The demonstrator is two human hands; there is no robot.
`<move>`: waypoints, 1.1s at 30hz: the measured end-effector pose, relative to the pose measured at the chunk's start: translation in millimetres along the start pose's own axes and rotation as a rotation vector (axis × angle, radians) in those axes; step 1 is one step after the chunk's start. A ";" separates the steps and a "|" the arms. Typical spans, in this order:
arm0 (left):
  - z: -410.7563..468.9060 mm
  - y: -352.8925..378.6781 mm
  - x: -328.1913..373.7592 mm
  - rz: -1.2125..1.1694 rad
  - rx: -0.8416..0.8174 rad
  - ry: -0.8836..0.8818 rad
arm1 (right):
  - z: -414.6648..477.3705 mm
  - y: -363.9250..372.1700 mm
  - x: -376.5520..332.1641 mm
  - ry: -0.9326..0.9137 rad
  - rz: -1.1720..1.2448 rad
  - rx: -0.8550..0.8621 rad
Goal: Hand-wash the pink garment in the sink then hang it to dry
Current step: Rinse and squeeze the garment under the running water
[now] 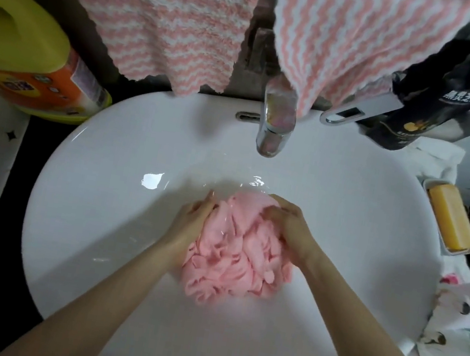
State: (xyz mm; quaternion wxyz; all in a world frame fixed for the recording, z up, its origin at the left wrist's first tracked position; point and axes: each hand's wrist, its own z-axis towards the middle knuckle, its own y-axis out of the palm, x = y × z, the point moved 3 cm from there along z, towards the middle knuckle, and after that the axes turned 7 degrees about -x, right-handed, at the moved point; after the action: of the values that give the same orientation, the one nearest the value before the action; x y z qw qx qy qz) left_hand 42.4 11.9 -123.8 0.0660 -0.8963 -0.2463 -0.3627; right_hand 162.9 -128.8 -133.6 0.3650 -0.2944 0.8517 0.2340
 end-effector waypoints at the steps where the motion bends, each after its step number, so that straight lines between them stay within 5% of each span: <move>1: -5.5 3.3 6.8 -0.010 -0.024 0.078 | -10.3 -1.9 -5.5 -0.032 0.021 -0.036; 4: -24.9 15.4 8.4 0.119 -0.079 0.294 | -38.6 -2.0 -17.0 -0.091 -0.058 -0.183; 6: -33.1 14.4 -5.7 0.504 -0.004 0.402 | -49.8 3.7 -9.9 -0.078 -0.202 -0.187; 9: -28.9 10.0 -48.2 1.131 0.188 0.531 | -48.5 18.7 24.3 -0.190 -0.948 0.017; 12: -24.1 15.1 -74.9 1.274 0.248 0.505 | -37.2 34.4 61.6 -0.297 -1.274 -0.009; 20: 9.3 22.5 -61.5 1.312 0.556 0.676 | 14.8 45.4 57.6 -0.453 -1.263 0.404; 24: 40.6 18.0 -51.5 1.338 0.418 0.677 | 38.6 42.2 40.0 -0.452 -1.295 0.559; 28: 57.6 11.3 -24.2 1.361 0.185 0.537 | 56.7 44.2 18.3 -0.158 -1.287 0.513; 31: 51.7 -5.1 -6.7 0.915 0.094 0.375 | 50.8 32.1 15.2 0.014 -0.796 0.419; 33: 31.7 -20.3 4.6 0.513 0.052 0.387 | 28.3 19.4 3.7 -0.065 -0.379 0.369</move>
State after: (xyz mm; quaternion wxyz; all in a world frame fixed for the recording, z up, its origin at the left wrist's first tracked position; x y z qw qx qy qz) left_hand 54.8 40.9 -145.0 0.2237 -0.8417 -0.0044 -0.4914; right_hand 161.5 -98.7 -150.5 0.4768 -0.3696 0.7975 0.0116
